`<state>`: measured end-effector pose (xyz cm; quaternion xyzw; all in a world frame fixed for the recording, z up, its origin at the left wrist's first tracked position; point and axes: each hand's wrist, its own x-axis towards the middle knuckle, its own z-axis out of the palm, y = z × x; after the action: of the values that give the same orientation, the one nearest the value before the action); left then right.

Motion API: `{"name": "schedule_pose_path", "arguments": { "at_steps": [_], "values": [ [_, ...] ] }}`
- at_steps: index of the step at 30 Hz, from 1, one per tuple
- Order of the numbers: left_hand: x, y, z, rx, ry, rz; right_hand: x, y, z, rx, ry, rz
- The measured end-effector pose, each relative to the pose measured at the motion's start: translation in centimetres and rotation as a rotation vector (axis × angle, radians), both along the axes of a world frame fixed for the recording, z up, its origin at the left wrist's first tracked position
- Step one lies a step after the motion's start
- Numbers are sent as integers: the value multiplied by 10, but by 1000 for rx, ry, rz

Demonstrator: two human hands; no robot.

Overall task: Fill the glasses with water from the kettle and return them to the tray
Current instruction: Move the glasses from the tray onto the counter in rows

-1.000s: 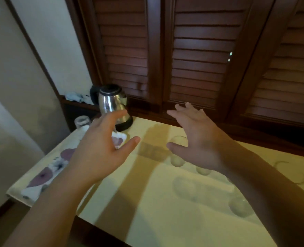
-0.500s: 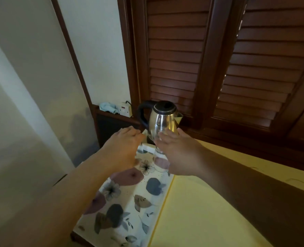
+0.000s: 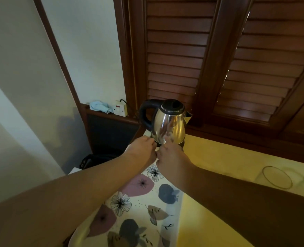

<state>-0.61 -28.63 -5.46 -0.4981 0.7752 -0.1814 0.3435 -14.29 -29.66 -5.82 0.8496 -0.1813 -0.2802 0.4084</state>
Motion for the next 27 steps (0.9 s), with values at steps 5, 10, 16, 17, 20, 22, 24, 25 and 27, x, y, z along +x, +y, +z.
{"name": "schedule_pose_path", "arguments": {
  "at_steps": [5,10,16,17,20,22,24,25,27],
  "values": [
    [1,-9,-2,-21,-32,27,-2,6,-4,-29,-29,-50],
    [3,-2,2,-23,-40,32,-7,10,-3,39,-121,-74],
    [7,15,19,-109,161,182,-30,16,-4,197,-461,-216],
    [8,18,23,-129,214,220,-37,19,-2,220,-530,-235],
    [11,30,30,-206,442,319,-64,33,-1,268,-737,-356],
    [11,40,31,-262,658,388,-82,45,-6,296,-940,-463],
    [7,51,30,-301,910,450,-100,58,-12,318,-1155,-565],
    [2,58,28,-289,1045,478,-110,66,-16,338,-1258,-617],
    [-11,71,23,-221,1292,538,-126,80,-24,388,-1459,-700]
  ]
}}
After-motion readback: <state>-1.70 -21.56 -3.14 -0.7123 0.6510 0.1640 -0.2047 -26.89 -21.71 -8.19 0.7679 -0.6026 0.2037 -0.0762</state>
